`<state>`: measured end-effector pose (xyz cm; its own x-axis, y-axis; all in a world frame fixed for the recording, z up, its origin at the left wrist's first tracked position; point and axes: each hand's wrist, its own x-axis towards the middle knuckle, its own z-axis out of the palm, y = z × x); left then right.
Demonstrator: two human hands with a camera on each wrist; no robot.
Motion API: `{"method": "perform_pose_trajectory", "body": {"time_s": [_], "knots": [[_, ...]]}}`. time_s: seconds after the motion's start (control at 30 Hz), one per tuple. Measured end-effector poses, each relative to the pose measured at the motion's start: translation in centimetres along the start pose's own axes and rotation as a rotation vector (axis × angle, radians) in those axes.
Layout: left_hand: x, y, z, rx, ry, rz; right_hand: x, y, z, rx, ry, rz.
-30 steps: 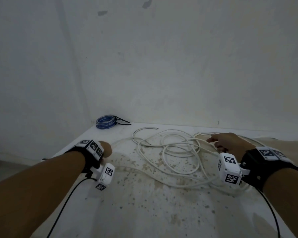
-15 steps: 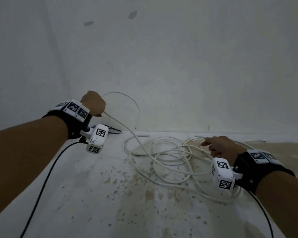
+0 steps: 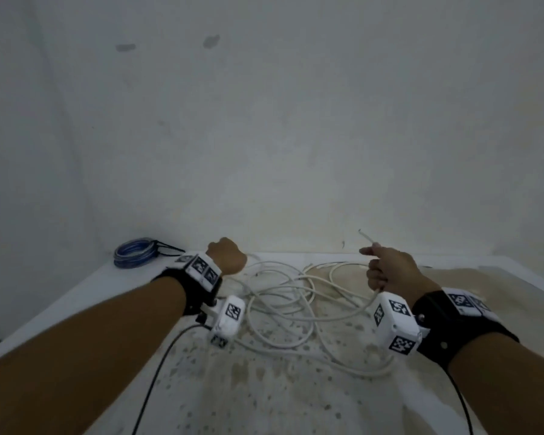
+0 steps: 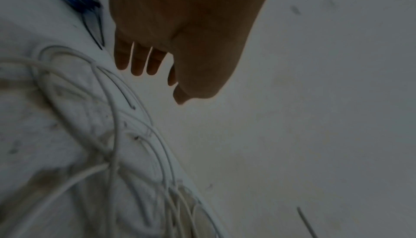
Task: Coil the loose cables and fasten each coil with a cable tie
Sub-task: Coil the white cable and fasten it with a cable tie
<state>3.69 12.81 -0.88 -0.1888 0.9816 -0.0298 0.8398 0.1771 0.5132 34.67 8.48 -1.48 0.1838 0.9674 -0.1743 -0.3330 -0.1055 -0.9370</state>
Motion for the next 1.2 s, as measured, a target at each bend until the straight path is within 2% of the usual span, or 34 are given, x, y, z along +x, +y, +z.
{"method": "perform_pose_trajectory", "body": {"time_s": [0.07, 0.2, 0.3, 0.37, 0.43, 0.5, 0.53, 0.6, 0.63, 0.73, 0.83, 0.9, 0.97, 1.07, 1.13, 1.2], "knots": [[-3.0, -0.2, 1.3, -0.068, -0.117, 0.021, -0.1, 0.3, 1.2, 0.114, 0.031, -0.015], [-8.4, -0.8, 3.9, -0.361, -0.564, -0.203, -0.7, 1.2, 5.7, 0.248, 0.029, -0.016], [-9.5, -0.9, 4.8, -0.624, -0.684, -0.313, -1.8, 1.9, 8.7, 0.318, -0.022, 0.017], [-9.5, -0.6, 4.5, -0.796, -0.695, -0.425, -2.8, 2.1, 10.0, 0.339, -0.064, 0.029], [-9.5, -0.4, 4.0, -0.908, -0.603, -0.446, -3.8, 1.7, 10.5, 0.361, -0.101, 0.030], [-9.1, 0.0, 3.4, -1.056, -0.396, -0.432, -4.7, 1.1, 10.4, 0.356, -0.160, 0.028], [-9.0, 0.2, 3.1, -1.108, -0.342, -0.389, -5.0, 0.7, 10.3, 0.337, -0.182, 0.023], [-8.6, 0.5, 2.6, -1.315, -0.210, -0.326, -5.4, 0.3, 9.8, 0.257, -0.195, -0.009], [-8.2, 0.5, 2.3, -1.360, -0.097, -0.331, -5.5, 0.3, 9.5, 0.202, -0.203, -0.025], [-7.1, 0.7, 0.5, -1.413, 0.031, -0.337, -5.5, 0.9, 8.6, 0.015, -0.332, -0.010], [-6.8, 0.2, -1.6, -1.338, 0.150, -0.303, -5.2, 2.1, 7.3, -0.214, -0.483, 0.015], [-6.5, -0.5, -2.7, -1.219, 0.169, -0.227, -5.0, 2.8, 6.6, -0.296, -0.540, 0.039], [-6.6, -1.2, -3.4, -0.976, 0.166, -0.093, -5.0, 2.9, 6.7, -0.268, -0.566, 0.061], [-7.4, -1.2, -4.1, -0.491, 0.098, 0.206, -5.7, 2.4, 8.3, -0.146, -0.612, 0.098], [-7.8, -0.6, -4.3, -0.419, 0.105, 0.327, -6.5, 2.0, 10.1, -0.095, -0.644, 0.064], [-8.1, 0.3, -4.8, -0.383, 0.131, 0.430, -7.1, 1.8, 11.7, -0.098, -0.641, -0.036]]}}
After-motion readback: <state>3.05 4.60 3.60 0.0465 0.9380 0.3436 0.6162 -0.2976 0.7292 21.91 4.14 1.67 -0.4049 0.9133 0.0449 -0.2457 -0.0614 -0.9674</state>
